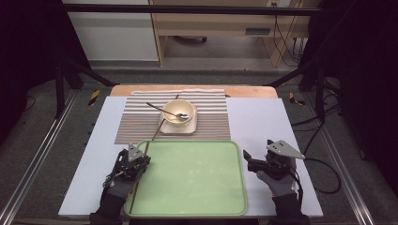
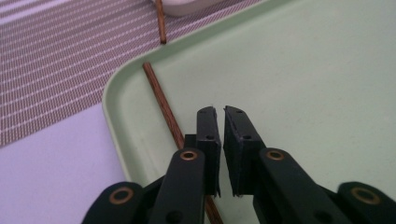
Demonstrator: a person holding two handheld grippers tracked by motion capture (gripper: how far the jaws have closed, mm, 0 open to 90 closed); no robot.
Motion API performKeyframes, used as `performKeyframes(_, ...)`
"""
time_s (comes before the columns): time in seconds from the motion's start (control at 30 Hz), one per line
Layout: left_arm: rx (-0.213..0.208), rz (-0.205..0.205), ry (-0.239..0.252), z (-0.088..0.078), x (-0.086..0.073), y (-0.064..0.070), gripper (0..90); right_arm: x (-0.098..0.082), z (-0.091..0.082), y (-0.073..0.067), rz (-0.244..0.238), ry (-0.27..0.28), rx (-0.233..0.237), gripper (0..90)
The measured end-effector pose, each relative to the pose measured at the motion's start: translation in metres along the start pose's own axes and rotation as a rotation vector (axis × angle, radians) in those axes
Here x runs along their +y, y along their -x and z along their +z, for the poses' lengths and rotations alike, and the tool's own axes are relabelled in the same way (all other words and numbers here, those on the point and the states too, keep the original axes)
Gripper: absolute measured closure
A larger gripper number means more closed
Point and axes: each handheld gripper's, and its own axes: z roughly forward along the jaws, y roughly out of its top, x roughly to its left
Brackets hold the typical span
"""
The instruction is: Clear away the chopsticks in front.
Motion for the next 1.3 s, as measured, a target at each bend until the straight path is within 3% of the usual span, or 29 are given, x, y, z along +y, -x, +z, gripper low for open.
performKeyframes(0.4, -0.004, -0.025, 0.103, -0.010, 0.017, -0.007, 45.0, -0.001, 0.000, 0.002, 0.014, 0.009, -0.015, 3.4)
performKeyframes(0.57, -0.006, -0.048, 0.137, -0.014, 0.029, -0.012, 35.3, 0.000, 0.000, 0.001, -0.002, 0.007, -0.012, 2.2)
performKeyframes(0.9, -0.021, -0.066, 0.226, -0.019, 0.061, -0.023, 29.5, 0.001, 0.001, -0.001, -0.022, -0.011, -0.035, 2.9)
performKeyframes(1.07, -0.037, -0.077, 0.267, -0.017, 0.076, -0.025, 29.3, 0.003, 0.000, -0.002, -0.012, -0.016, -0.024, 4.5)
performKeyframes(1.3, -0.037, -0.052, 0.259, -0.006, 0.086, -0.024, 28.1, 0.003, 0.001, -0.005, -0.013, -0.017, -0.024, 6.2)
